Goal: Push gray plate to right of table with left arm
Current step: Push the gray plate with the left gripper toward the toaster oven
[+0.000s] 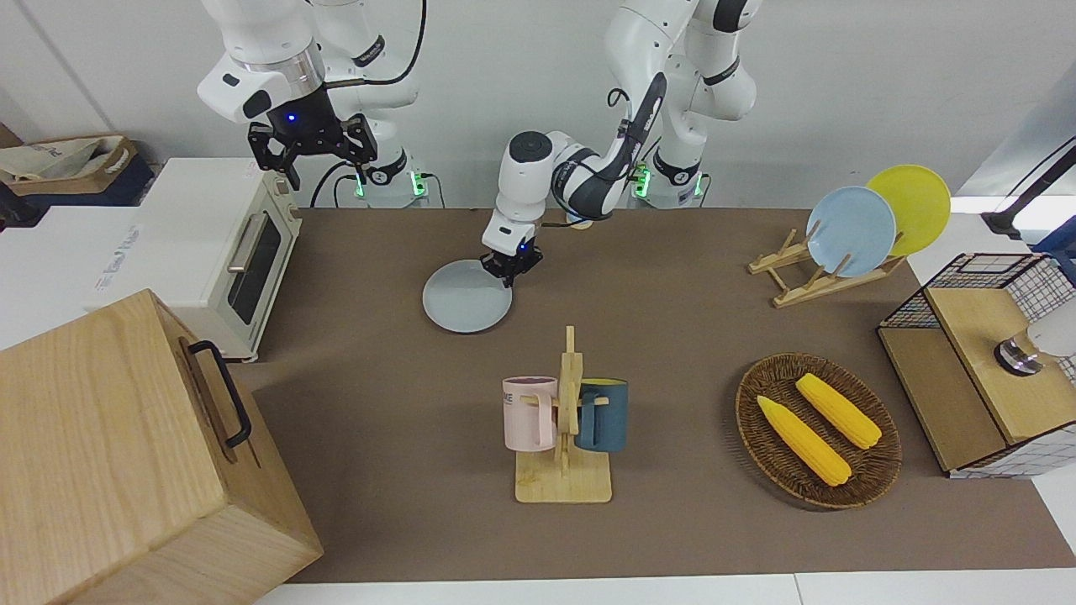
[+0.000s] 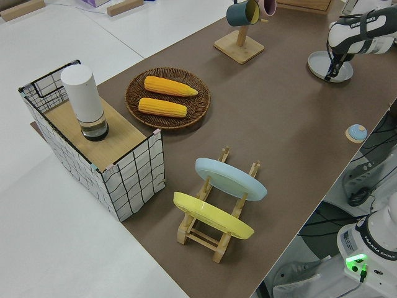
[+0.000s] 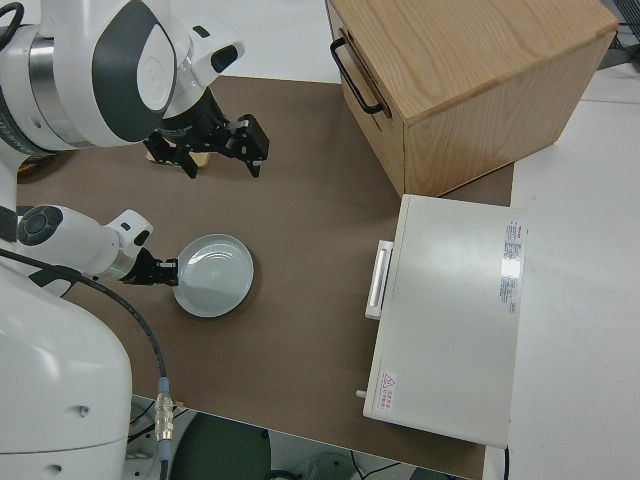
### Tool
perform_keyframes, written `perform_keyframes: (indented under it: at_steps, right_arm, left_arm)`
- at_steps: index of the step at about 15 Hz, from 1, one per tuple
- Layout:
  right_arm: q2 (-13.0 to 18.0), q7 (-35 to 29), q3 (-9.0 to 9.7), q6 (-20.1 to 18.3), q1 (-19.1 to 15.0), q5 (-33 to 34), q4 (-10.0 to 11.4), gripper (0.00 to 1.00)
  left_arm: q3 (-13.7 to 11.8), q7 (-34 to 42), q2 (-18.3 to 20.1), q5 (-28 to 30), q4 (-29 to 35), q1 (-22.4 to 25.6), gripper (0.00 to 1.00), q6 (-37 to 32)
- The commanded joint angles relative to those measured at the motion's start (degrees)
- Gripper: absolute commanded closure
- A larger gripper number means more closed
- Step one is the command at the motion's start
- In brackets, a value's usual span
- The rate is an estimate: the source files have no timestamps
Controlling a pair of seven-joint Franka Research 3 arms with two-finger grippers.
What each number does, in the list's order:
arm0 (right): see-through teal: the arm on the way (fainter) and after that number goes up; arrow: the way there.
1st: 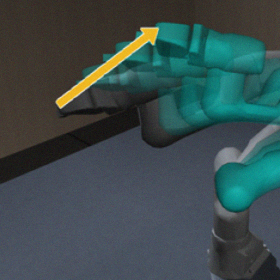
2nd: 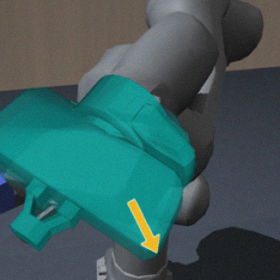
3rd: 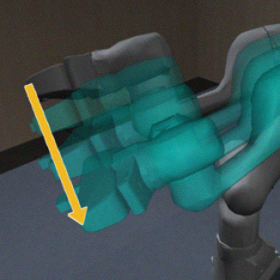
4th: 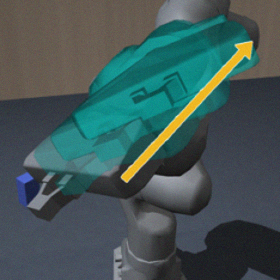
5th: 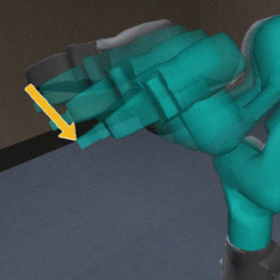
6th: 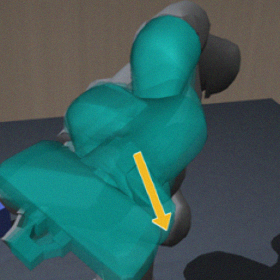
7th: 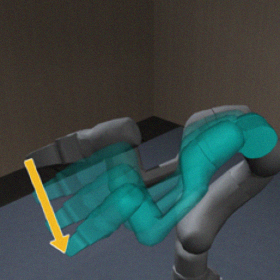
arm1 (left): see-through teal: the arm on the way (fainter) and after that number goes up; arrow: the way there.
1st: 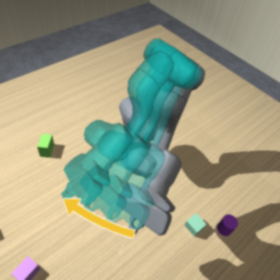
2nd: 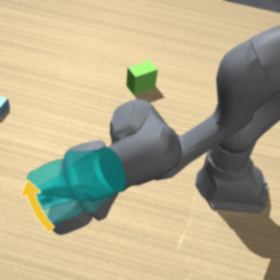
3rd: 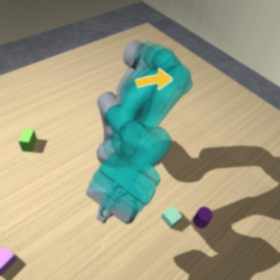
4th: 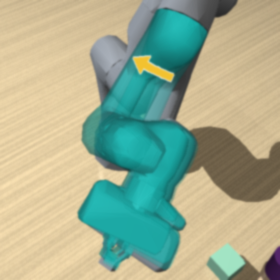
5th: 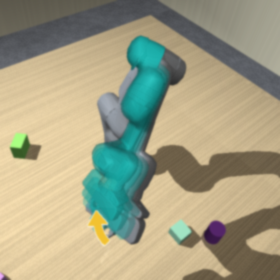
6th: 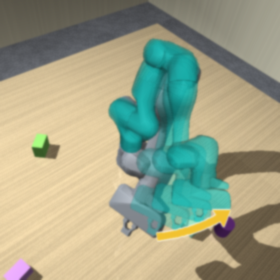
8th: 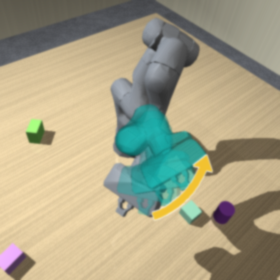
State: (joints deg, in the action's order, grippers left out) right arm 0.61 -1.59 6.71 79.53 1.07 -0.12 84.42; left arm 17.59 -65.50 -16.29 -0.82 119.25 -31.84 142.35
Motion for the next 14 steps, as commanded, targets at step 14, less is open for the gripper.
perform_keyframes:
  at_steps: [14]
  right_arm:
    - [0.4, 0.0, 0.85, -0.8, -1.2, -0.6, -0.2, 0.017]
  left_arm:
    - [-0.9, -8.6, -6.1, -6.2, -6.9, -3.9, 0.7, 0.1]
